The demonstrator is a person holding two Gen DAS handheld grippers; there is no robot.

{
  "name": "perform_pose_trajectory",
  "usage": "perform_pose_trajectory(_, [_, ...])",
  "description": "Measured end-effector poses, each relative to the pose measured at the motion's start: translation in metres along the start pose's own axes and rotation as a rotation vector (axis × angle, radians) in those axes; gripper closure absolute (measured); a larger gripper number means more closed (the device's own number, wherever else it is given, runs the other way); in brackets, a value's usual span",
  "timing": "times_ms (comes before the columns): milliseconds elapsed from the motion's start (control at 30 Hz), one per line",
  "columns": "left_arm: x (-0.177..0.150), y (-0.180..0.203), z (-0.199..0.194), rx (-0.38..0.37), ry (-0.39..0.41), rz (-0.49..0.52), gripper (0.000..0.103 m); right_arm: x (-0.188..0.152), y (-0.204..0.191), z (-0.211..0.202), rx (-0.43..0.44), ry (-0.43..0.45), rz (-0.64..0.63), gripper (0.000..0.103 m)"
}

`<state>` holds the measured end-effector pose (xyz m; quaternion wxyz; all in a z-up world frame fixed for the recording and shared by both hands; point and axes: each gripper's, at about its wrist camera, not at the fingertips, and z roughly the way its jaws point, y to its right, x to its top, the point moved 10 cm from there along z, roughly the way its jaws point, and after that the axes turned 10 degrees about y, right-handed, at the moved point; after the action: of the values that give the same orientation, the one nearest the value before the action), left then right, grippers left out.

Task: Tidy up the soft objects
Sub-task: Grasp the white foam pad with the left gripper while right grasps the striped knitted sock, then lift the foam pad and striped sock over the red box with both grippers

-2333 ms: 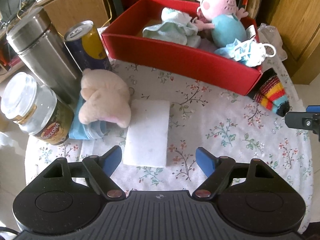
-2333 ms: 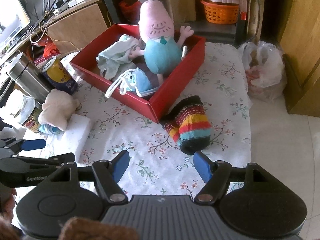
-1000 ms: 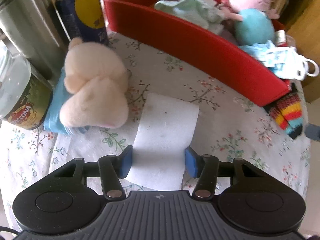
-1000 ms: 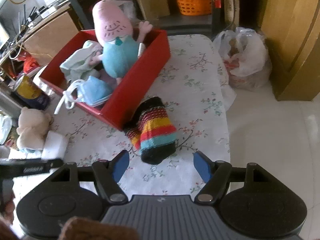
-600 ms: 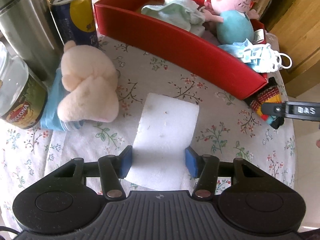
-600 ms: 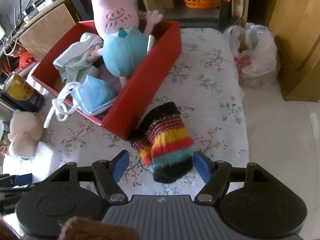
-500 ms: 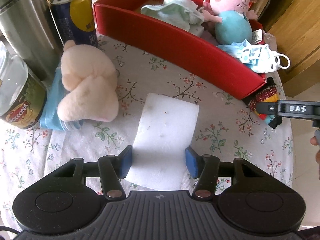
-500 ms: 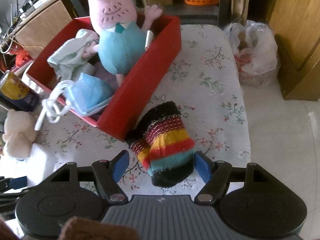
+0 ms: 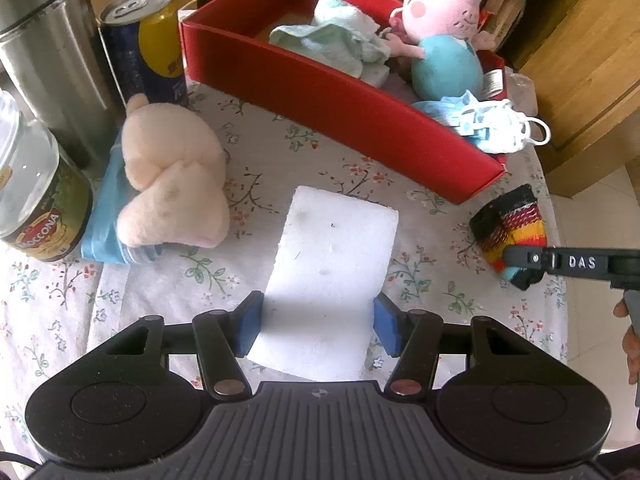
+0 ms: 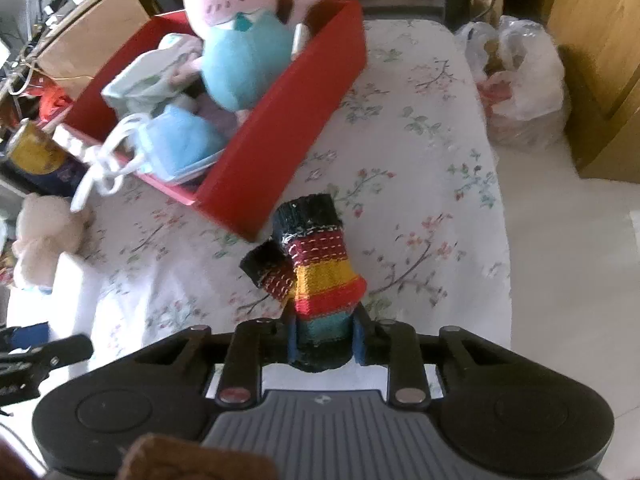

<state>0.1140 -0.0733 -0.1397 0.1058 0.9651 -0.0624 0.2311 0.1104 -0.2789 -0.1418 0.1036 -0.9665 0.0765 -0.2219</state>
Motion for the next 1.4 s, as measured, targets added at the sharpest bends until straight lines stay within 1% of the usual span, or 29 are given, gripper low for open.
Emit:
perform_pose_trajectory(167, [-0.001, 0.005, -0.003, 0.001, 0.002, 0.017, 0.046, -0.01, -0.006, -0.017, 0.02, 0.008, -0.028, 0.103])
perform_pose_trajectory(300, [0.002, 0.012, -0.012, 0.003, 0.023, 0.037, 0.046, -0.016, -0.014, -0.033, 0.034, 0.023, -0.06, 0.103])
perform_pose_trajectory(567, [-0.001, 0.014, -0.033, 0.017, 0.052, 0.052, 0.046, -0.024, -0.045, -0.066, 0.094, 0.073, -0.113, 0.103])
perform_pose_trajectory(833, [0.006, 0.021, -0.062, 0.024, 0.112, 0.06, 0.046, -0.029, -0.068, -0.096, 0.142, 0.131, -0.141, 0.103])
perform_pose_trajectory(1000, [0.022, 0.026, -0.08, 0.021, 0.179, 0.058, 0.046, -0.02, -0.082, -0.114, 0.185, 0.186, -0.146, 0.103])
perform_pose_trajectory(1133, [0.038, 0.029, -0.084, 0.019, 0.213, 0.049, 0.046, -0.008, -0.089, -0.125, 0.212, 0.229, -0.143, 0.103])
perform_pose_trajectory(1400, [0.069, 0.044, -0.087, 0.019, 0.265, 0.072, 0.046, 0.026, -0.085, -0.14, 0.216, 0.309, -0.094, 0.103])
